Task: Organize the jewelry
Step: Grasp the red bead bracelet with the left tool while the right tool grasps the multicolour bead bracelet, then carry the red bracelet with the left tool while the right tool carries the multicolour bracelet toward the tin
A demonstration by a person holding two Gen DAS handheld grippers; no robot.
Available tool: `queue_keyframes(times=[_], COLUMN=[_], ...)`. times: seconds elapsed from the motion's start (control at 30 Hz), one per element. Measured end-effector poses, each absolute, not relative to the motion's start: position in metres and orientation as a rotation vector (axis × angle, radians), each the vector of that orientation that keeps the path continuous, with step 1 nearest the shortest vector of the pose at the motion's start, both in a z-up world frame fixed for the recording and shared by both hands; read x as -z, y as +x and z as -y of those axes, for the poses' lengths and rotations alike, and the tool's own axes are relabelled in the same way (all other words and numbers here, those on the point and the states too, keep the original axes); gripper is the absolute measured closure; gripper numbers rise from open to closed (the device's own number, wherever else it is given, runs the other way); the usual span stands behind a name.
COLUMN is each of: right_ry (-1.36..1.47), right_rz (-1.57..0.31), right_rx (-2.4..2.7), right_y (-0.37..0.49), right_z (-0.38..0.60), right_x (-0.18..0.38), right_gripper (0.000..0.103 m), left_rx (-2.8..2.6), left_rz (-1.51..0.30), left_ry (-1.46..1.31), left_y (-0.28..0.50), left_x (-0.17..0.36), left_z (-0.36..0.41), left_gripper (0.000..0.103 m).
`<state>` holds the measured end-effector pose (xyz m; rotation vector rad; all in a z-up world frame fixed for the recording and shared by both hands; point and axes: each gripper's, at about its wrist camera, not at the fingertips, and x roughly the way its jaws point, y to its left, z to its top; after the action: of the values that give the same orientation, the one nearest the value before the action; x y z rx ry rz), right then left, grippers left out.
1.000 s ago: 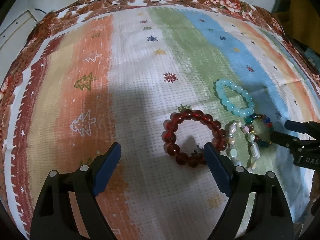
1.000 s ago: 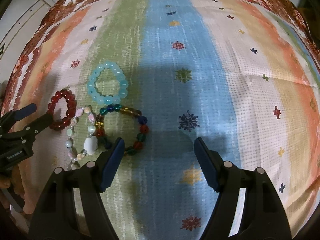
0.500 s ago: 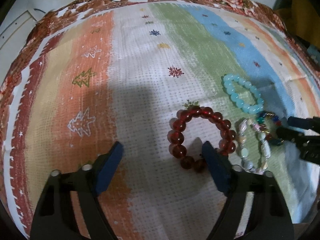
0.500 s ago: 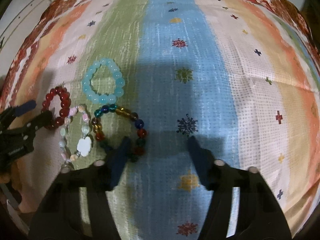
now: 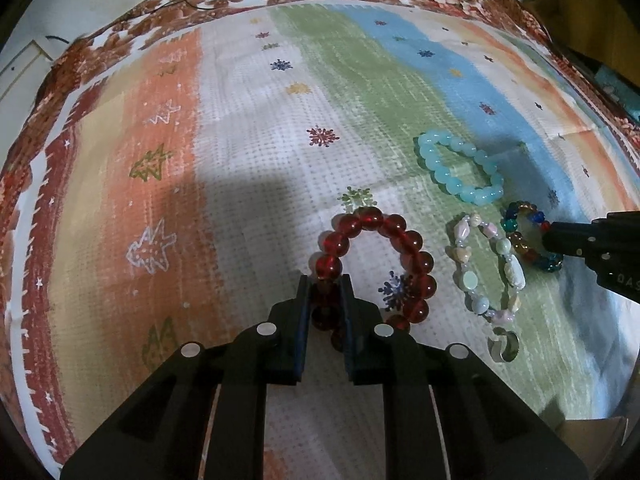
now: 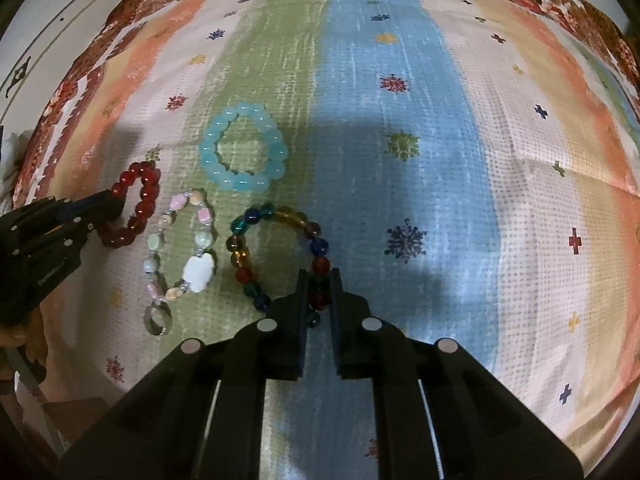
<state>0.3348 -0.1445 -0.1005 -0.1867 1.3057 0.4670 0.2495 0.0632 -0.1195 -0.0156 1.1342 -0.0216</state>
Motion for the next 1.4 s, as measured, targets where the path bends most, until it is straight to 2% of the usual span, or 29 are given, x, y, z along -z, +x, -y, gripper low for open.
queue_keyframes(times=[1.4], right_ry=[-0.156], right_rz=[-1.127], right_rx=[-0.642], right_y=[0.277], right_z=[0.139], right_x=[0.01], right_gripper=[0.092], left_rx=[0.09], left_rz=[-0.953], left_ry=[-0.089], left_y=[0.191], left_x=[0.037], left_z=[-0.045], left_gripper=[0.09])
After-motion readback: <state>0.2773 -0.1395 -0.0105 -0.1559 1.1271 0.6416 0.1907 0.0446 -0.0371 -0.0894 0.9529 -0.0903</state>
